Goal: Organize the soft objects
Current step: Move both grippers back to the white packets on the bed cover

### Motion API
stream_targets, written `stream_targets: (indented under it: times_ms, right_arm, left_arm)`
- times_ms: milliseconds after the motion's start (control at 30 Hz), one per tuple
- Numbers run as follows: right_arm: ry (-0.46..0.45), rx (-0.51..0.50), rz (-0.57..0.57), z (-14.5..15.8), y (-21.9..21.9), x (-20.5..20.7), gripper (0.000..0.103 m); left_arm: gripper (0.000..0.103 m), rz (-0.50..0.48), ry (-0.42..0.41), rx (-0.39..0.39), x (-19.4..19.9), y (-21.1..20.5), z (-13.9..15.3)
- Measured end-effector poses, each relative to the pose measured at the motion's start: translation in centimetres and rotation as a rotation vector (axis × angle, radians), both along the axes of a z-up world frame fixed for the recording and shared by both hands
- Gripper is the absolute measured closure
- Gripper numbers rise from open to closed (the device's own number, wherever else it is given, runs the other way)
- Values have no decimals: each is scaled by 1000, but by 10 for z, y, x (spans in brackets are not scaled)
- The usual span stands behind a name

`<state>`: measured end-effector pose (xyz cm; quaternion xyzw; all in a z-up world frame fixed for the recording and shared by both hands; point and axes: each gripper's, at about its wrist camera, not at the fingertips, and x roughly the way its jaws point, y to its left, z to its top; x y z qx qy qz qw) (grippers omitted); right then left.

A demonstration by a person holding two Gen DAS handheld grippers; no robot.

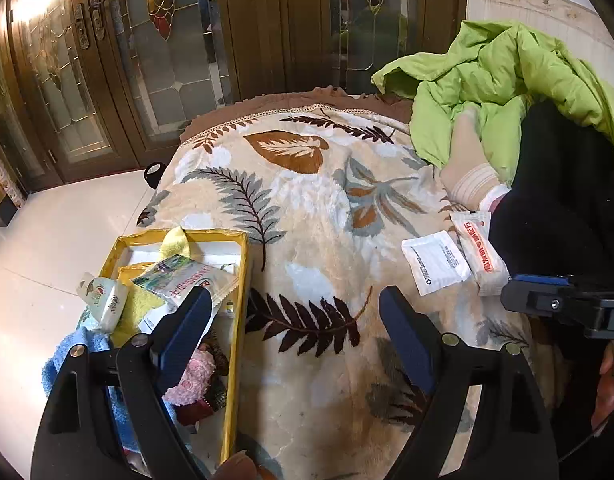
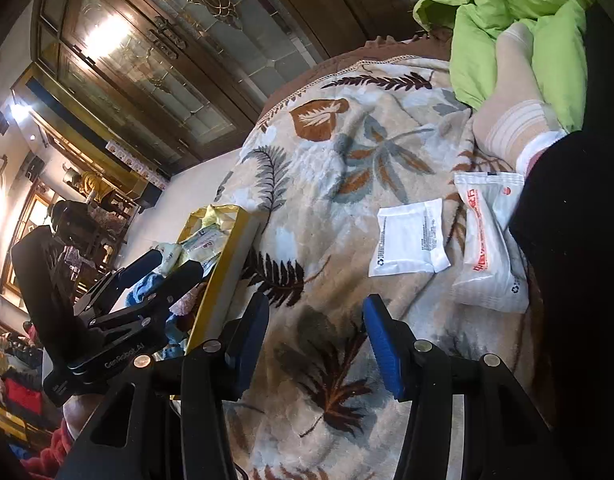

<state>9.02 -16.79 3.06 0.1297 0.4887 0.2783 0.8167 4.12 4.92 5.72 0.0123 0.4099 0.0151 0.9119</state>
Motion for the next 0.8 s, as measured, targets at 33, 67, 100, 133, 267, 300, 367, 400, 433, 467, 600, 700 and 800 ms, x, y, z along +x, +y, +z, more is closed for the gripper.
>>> stream_targets:
  times_ms: [33,67,100,133,267,300,367,400,433,467,600,700,800]
  right_arm:
    - [2,0,-1,-1,-1,0,51]
    - [4,-1,-3,-1,-1,0,51]
    - [4,-1,-4,-2,-2,0,51]
    - [5,-1,-6,-2,-2,0,51]
    - [13,-2,-8,-5,-4,0,51]
    - [16,-3,-9,-6,-4,1,51]
    - [23,-4,-12,-9,-5,1,51]
    - [26,-4,-14,-10,-5,2,51]
    - [30,-5,-15,-11,-6,2,51]
    - [32,-5,-17,-12,-6,2,51]
    - [42,-5,-25,-16,-9,3,51]
    - [47,-6,-36,-19,-14,3,51]
    - [53,-8,-48,-22,-18,4,51]
  left_arm:
    - [17,0,4,0,1,0,-1]
    - [17,1,8,1,2,-1,-2]
    - [17,2,10,1,3,-1,-3]
    - [17,2,11,3,3,-1,-4]
    - [17,2,17,8,6,-3,-7]
    - [17,1,18,10,6,-4,-8]
    - [17,0,20,15,7,-5,-10]
    - [17,-1,21,17,8,-6,-11]
    - [17,-2,23,18,8,-6,-11]
    - [17,-3,24,18,8,-7,-12]
    - [17,-6,31,23,11,-9,-16]
    - [17,-9,35,26,12,-11,-18]
    - [17,-14,41,32,15,-13,-21]
